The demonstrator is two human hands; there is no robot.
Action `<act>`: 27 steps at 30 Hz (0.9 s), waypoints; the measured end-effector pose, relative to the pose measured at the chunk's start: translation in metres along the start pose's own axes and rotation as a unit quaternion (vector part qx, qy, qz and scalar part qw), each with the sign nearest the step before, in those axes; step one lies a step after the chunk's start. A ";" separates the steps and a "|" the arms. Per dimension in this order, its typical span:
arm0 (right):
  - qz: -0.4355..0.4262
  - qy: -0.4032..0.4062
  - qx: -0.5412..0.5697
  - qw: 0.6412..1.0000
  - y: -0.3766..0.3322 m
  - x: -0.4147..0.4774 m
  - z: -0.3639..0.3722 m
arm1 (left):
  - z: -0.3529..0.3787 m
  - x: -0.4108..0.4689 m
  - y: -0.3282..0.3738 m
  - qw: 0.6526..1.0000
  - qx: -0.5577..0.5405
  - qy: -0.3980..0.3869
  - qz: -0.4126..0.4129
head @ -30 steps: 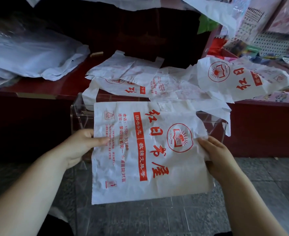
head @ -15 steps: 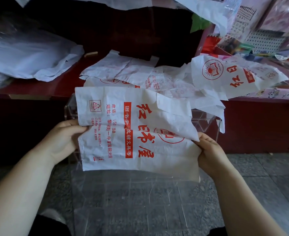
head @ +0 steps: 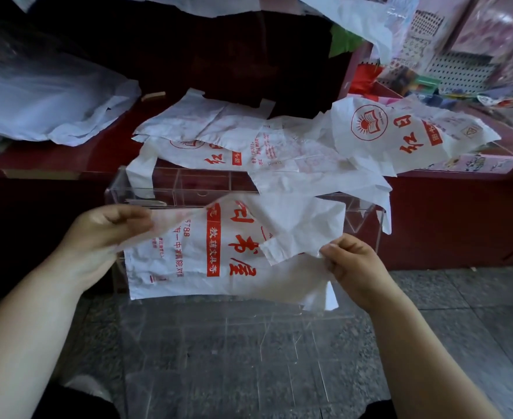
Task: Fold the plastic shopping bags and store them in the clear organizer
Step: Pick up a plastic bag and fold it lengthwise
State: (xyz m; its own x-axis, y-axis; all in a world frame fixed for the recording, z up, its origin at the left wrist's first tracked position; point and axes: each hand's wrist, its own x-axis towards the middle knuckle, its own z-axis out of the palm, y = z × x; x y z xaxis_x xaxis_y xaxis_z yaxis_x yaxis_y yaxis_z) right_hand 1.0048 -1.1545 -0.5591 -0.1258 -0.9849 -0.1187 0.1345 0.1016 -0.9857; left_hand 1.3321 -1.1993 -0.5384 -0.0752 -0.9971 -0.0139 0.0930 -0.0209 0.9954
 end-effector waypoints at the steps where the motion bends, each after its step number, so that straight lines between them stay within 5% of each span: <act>1: 0.000 -0.007 0.016 1.000 0.000 0.001 -0.001 | 0.004 -0.002 0.001 1.000 -0.004 0.000 0.005; 9: 0.007 -0.044 0.023 0.999 -0.009 -0.005 0.003 | 0.005 -0.003 0.012 0.999 -0.034 -0.009 0.039; 19: -0.017 0.040 -0.078 0.996 -0.005 -0.007 0.011 | 0.004 -0.010 0.021 0.999 0.024 0.038 0.031; 27: -0.020 0.066 -0.052 0.996 -0.006 -0.010 0.018 | 0.014 -0.014 0.016 0.998 0.049 0.040 0.004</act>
State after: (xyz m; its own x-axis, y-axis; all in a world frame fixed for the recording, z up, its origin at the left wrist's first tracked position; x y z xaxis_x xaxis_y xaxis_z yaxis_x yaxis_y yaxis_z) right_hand 1.0229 -1.1478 -0.5501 -0.2576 -0.9624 -0.0860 0.0253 0.0822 -0.9963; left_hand 1.3205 -1.1843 -0.5208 0.0049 -0.9999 -0.0094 -0.0048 -0.0094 0.9999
